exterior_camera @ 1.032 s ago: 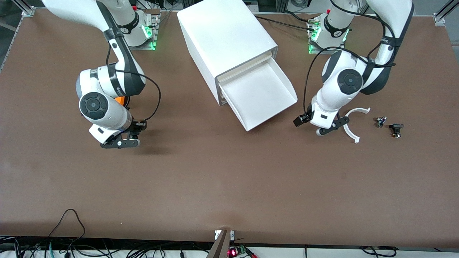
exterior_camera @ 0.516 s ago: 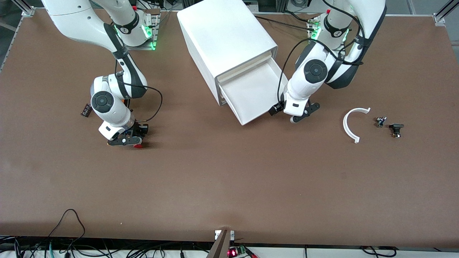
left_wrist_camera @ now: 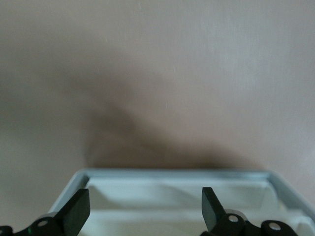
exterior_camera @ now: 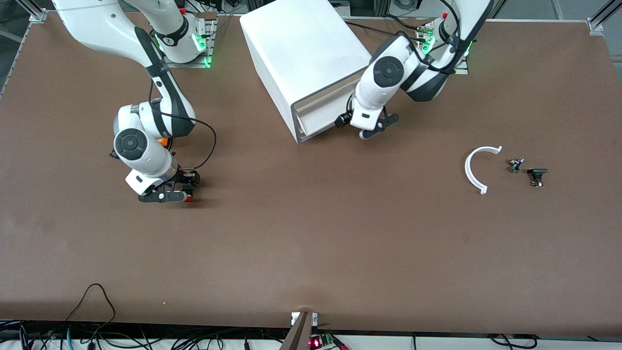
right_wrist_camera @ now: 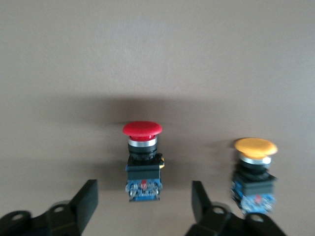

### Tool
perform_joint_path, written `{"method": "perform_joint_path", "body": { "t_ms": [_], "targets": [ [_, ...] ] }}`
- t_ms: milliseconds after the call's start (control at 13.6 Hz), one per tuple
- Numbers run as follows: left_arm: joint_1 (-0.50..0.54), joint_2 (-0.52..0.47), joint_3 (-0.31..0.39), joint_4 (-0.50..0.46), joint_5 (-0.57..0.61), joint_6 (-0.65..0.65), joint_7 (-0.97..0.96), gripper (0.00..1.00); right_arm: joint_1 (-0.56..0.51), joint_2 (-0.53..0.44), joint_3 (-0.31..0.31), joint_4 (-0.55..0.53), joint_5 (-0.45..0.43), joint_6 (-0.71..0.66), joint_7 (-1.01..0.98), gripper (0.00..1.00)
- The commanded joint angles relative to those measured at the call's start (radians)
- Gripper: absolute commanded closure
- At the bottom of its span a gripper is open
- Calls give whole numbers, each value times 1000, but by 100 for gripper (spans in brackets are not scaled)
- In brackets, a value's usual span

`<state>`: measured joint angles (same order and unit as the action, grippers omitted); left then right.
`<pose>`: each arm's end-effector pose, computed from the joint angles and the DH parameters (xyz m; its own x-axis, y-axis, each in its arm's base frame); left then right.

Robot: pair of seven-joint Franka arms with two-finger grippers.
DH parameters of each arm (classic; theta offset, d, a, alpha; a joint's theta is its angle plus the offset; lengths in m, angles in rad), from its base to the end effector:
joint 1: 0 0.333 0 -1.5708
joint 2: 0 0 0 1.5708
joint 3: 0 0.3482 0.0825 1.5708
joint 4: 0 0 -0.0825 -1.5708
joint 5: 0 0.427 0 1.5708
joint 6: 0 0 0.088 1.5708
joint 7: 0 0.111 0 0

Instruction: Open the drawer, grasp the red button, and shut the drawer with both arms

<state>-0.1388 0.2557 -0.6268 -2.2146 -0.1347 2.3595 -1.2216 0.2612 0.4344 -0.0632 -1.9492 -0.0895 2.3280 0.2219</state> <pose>0.4146 -0.4012 0.2741 0.8180 0.5190 -0.2481 0.5365 -0.8439 0.0038 0.6439 0.1289 0.2457 0.9984 0.0426 -0.0375 0.0462 -0.9941 0.0986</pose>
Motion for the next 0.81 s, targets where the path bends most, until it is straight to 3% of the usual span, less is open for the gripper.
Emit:
{"method": "perform_joint_path", "body": {
  "t_ms": [0, 147, 368, 737],
  "targets": [
    [5, -33, -19, -28, -42, -14, 5, 0, -19, -43, 23, 126, 31, -198, 27, 0],
    [5, -33, -25, -36, -54, -17, 11, 0, -19, -60, 23, 220, 62, -338, 30, 0],
    [5, -41, -111, -36, -60, -23, 13, 0, -22, -92, 22, 337, 50, -494, 22, 0],
    [50, -82, -93, -34, -45, -10, 16, 0, -149, -267, 20, 339, 47, -590, 17, 0]
  ]
}}
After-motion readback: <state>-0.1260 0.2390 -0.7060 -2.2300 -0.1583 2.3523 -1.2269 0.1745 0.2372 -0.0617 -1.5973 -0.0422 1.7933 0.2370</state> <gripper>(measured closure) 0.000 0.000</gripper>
